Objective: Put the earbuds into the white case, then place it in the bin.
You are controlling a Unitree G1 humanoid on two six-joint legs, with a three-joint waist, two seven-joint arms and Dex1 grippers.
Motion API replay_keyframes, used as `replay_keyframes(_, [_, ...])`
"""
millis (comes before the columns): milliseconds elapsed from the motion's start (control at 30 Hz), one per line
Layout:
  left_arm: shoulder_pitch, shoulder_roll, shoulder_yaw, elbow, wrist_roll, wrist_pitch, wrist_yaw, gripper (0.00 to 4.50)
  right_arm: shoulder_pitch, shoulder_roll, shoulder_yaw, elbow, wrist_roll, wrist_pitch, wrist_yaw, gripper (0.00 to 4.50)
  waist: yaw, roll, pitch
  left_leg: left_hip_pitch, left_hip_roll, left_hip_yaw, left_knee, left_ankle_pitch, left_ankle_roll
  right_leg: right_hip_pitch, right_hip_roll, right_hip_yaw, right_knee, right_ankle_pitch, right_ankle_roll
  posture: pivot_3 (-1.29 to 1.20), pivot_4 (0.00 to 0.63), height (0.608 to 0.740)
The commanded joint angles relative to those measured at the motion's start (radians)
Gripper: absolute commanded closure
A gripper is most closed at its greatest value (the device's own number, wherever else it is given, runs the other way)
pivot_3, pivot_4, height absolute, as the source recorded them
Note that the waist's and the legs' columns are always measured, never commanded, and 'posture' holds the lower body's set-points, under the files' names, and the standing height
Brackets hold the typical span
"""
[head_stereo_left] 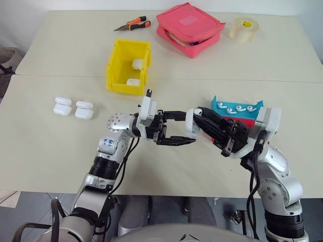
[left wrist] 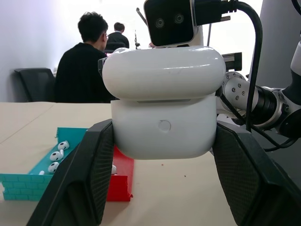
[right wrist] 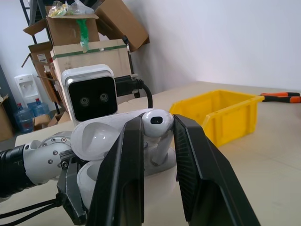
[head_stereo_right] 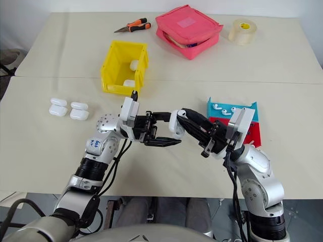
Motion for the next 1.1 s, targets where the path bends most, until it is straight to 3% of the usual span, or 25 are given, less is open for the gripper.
replay_keyframes(33, [-0.022, -0.027, 0.011, -0.034, -0.027, -0.026, 0.003, 1.74, 0.016, -0.008, 0.032, 0.018, -0.013, 0.013, 0.009, 3.98, 0.0, 0.0, 0.0, 0.0, 0.0, 0.0, 0.0, 0.0, 0.0, 0.0, 0.0, 0.0, 0.0, 0.0, 0.0, 0.0, 0.15, 0.74])
replay_keyframes(433, [-0.056, -0.082, 0.049, 0.008, -0.029, -0.061, 0.057, 1.74, 0.032, -0.084, 0.021, 0.03, 0.044, 0.08, 0.027, 3.98, 0.0, 0.0, 0.0, 0.0, 0.0, 0.0, 0.0, 0.0, 0.0, 0.0, 0.0, 0.0, 0.0, 0.0, 0.0, 0.0, 0.15, 0.74])
replay_keyframes(833, [-0.046, -0.099, 0.051, 0.016, -0.014, -0.092, 0.054, 1.74, -0.019, -0.131, -0.022, 0.038, 0.093, 0.096, 0.064, 0.16, 0.002, 0.0, 0.0, 0.0, 0.0, 0.0, 0.0, 0.0, 0.0, 0.0, 0.0, 0.0, -0.001, 0.0, 0.0, 0.0, 0.15, 0.74])
replay_keyframes(1100, [-0.024, -0.067, 0.057, 0.031, -0.001, -0.109, 0.046, 1.74, 0.1, -0.265, -0.217, 0.029, 0.101, 0.079, 0.139, 0.03, 0.007, 0.0, 0.0, -0.001, -0.001, 0.0, 0.0, 0.0, 0.0, 0.0, -0.001, 0.0, -0.001, 0.0, 0.0, 0.0, 0.15, 0.74])
